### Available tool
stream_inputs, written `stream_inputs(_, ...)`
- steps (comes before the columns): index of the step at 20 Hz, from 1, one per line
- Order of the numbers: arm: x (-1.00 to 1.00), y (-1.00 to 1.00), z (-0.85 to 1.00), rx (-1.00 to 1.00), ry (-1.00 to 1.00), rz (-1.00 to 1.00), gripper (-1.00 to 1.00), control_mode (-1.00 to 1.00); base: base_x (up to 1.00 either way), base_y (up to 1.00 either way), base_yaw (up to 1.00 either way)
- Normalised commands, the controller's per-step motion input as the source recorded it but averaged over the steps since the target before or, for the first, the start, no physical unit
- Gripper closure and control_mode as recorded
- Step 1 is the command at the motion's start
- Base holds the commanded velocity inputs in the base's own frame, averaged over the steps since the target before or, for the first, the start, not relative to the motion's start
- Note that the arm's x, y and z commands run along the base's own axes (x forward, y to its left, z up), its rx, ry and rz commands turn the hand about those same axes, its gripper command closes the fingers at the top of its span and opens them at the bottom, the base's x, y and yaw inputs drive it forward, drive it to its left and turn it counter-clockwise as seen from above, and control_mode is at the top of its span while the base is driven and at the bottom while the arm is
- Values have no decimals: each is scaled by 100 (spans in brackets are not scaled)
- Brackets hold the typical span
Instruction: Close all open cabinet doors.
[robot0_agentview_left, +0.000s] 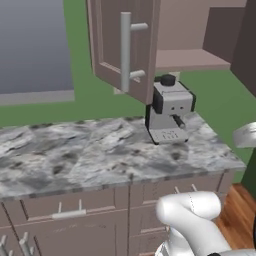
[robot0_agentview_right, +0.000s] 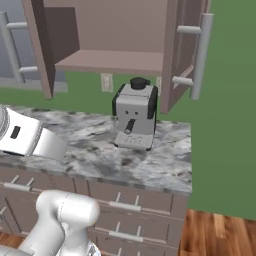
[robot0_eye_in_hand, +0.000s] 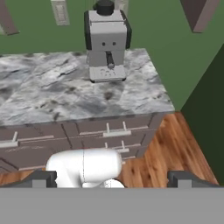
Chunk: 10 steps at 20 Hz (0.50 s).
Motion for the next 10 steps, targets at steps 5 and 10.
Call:
stream_inputs(5, 0, 0, 0, 0, 0, 0, -100, 100, 41, -36, -5)
stream_inputs(10, 0, 0, 0, 0, 0, 0, -100, 100, 37, -9, -15)
